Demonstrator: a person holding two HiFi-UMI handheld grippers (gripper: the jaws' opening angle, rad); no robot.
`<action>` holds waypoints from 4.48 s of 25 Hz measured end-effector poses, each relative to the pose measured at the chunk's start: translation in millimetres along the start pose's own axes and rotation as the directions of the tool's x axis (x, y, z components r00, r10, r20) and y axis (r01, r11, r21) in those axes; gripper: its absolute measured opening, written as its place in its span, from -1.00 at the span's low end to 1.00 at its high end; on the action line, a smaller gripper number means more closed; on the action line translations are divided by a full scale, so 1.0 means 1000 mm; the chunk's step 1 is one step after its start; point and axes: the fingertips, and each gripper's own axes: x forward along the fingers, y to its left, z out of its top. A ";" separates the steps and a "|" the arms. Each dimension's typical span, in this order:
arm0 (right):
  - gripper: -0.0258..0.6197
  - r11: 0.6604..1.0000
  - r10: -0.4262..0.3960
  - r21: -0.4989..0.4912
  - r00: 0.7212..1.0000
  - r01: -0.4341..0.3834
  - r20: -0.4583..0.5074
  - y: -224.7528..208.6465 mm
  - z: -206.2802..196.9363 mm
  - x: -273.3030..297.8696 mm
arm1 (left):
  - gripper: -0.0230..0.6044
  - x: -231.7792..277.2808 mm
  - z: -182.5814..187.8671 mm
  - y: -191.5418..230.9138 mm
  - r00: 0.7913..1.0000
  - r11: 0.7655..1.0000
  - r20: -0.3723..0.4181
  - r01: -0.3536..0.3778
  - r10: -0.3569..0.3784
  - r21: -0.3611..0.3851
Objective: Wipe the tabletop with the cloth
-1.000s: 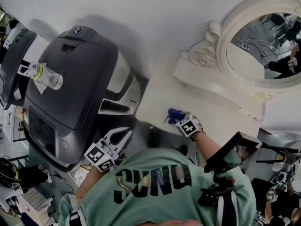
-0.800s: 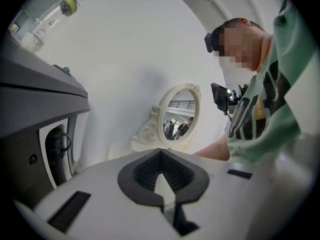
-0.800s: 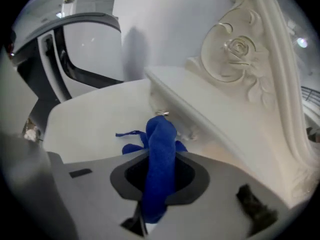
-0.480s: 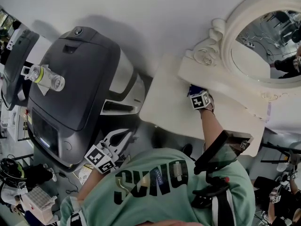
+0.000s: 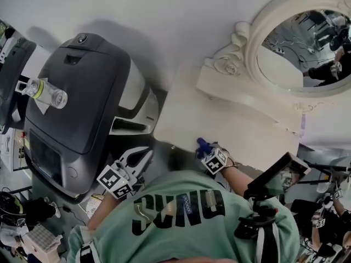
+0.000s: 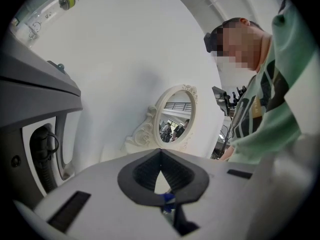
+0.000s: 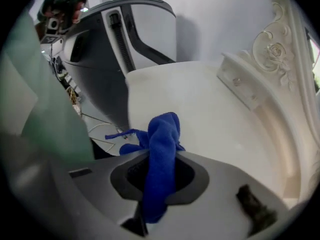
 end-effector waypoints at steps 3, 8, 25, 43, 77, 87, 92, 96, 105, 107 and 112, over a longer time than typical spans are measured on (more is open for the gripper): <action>-0.74 0.995 0.096 0.028 0.995 -0.095 -0.008 0.034 -0.020 -0.005 | -0.91 0.007 0.000 -0.003 1.000 1.000 0.001 0.019 -0.019 0.001; -0.73 0.976 0.100 0.179 0.984 -0.126 0.148 -0.011 -0.009 -0.008 | -0.91 0.021 -0.005 -0.016 0.999 0.999 -0.018 0.046 -0.046 0.016; -0.73 0.797 -0.557 0.371 0.816 0.476 0.151 -0.296 0.034 0.001 | -0.91 0.023 -0.049 -0.058 0.987 0.989 -0.059 -0.148 0.147 -0.006; -0.73 0.956 0.253 -0.215 0.931 -0.198 0.265 -0.003 -0.064 -0.021 | -0.91 0.115 -0.078 -0.130 0.997 0.999 -0.071 -0.033 0.032 -0.006; -0.73 0.991 0.094 -0.121 0.945 -0.058 0.312 -0.029 -0.116 -0.036 | -0.91 0.128 -0.075 -0.141 0.997 1.000 -0.077 -0.010 0.012 0.023; -0.73 0.923 -0.353 0.279 0.872 0.265 0.339 -0.284 -0.083 -0.042 | -0.92 0.126 -0.081 -0.151 0.994 0.999 -0.099 -0.033 0.036 0.030; -0.73 0.826 -0.477 0.448 0.846 0.341 0.237 -0.346 -0.077 -0.028 | -0.91 0.108 -0.079 -0.141 0.992 0.997 -0.102 -0.075 0.078 0.031; -0.73 0.768 -0.509 0.555 0.830 0.320 0.226 -0.357 -0.074 -0.023 | -0.91 0.096 -0.076 -0.131 0.989 0.994 -0.099 -0.107 0.110 0.032; -0.73 0.954 -0.287 0.165 0.918 0.250 0.272 -0.205 -0.107 -0.031 | -0.91 0.111 -0.075 -0.140 0.995 0.998 -0.080 -0.061 0.063 0.034; -0.73 0.984 -0.173 0.099 0.939 0.150 0.296 -0.140 -0.131 -0.038 | -0.91 0.118 -0.075 -0.143 0.996 0.998 -0.080 -0.041 0.044 0.039; -0.73 1.000 -0.014 0.005 0.953 0.013 0.304 -0.058 -0.165 -0.046 | -0.92 0.134 -0.076 -0.152 0.996 0.999 -0.088 -0.008 0.012 0.043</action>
